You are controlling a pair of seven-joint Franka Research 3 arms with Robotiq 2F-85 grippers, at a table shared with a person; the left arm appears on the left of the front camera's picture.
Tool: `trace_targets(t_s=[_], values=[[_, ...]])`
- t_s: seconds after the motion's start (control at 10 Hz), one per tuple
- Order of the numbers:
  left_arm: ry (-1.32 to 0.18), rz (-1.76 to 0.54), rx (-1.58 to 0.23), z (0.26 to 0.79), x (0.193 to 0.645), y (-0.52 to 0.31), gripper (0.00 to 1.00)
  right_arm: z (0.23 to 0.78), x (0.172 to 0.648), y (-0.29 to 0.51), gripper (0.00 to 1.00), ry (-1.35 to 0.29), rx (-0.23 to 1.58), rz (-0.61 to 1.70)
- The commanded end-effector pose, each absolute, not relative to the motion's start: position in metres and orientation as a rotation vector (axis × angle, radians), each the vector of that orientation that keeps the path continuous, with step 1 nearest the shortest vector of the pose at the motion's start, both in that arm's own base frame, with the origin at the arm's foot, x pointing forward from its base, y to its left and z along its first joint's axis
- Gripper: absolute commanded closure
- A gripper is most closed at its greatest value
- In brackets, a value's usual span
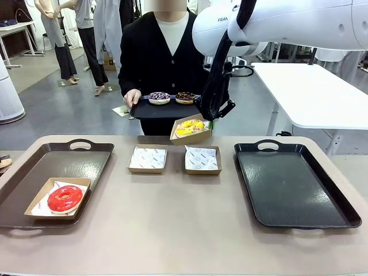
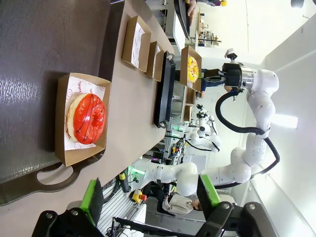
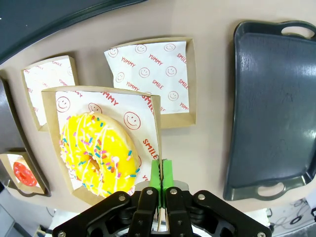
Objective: Individually package the donuts and arrange them on the tray.
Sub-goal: Place the picked Paper togo box on the Handle tray while simultaneously picking up another Paper togo box from the table with the other hand.
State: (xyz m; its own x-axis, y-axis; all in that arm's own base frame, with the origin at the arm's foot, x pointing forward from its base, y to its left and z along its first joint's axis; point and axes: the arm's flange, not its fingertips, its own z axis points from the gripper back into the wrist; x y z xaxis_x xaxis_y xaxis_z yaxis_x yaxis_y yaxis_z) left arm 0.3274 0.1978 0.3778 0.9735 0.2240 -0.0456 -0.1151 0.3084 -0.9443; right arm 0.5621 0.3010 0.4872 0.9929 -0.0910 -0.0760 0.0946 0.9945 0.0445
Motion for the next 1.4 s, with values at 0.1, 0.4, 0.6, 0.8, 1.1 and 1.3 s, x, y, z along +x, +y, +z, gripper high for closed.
trace_targets(t_s=[0.1, 0.4, 0.6, 0.8, 1.1, 1.3], values=[[-0.106, 0.22, -1.249, 0.378, 0.325, 0.199, 0.0, 0.488, 0.56, 0.3, 1.0, 0.07, 0.054, -0.093], [-0.052, 0.216, -1.173, 0.381, 0.339, 0.178, 0.0, 0.495, 0.553, 0.274, 0.98, 0.062, 0.07, 0.053], [-0.065, 0.177, -1.076, 0.412, 0.35, 0.151, 0.0, 0.507, 0.543, 0.235, 0.98, 0.04, 0.124, 0.036], [-0.094, 0.131, -0.957, 0.456, 0.359, 0.108, 0.0, 0.513, 0.53, 0.19, 0.98, 0.034, 0.184, 0.016], [-0.108, 0.039, -0.768, 0.506, 0.392, 0.038, 0.0, 0.501, 0.518, 0.125, 0.98, 0.038, 0.21, 0.016], [-0.122, 0.02, -0.625, 0.526, 0.413, -0.004, 0.0, 0.494, 0.503, 0.089, 0.98, 0.014, 0.178, -0.014]])
